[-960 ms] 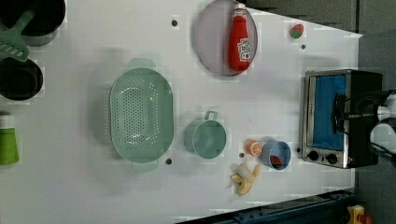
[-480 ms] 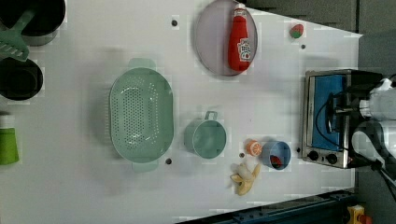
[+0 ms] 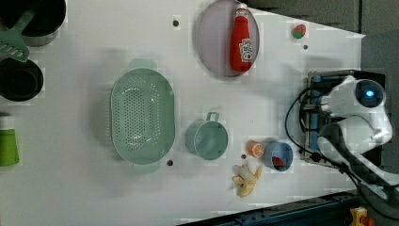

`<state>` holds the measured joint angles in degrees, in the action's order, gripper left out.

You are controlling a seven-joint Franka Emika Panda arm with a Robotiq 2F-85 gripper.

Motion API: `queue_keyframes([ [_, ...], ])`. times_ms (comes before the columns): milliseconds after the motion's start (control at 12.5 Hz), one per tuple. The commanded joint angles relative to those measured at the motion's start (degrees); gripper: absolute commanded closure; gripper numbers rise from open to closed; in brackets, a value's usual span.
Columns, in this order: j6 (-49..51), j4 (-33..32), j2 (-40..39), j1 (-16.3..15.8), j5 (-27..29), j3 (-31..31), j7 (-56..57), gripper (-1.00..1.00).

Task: Flap open oven.

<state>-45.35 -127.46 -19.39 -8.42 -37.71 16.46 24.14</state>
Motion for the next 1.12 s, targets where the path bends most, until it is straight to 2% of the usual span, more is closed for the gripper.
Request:
queue_keyframes([
  [80, -1.45, -0.87, -3.30, -1.57, -0.19, -1.07, -7.56, 0.65],
  [480, -4.45, -0.36, -7.39, -2.47, -0.18, -1.16, -7.69, 0.65],
  [720, -6.05, 1.36, -10.76, -3.21, -0.09, -1.11, -11.45, 0.65],
  [960, -5.23, 2.75, -11.23, -3.80, -0.06, -1.24, -12.73, 0.65],
  [1120, -6.41, 3.41, -10.31, -3.99, 2.12, -1.88, -12.73, 0.65],
])
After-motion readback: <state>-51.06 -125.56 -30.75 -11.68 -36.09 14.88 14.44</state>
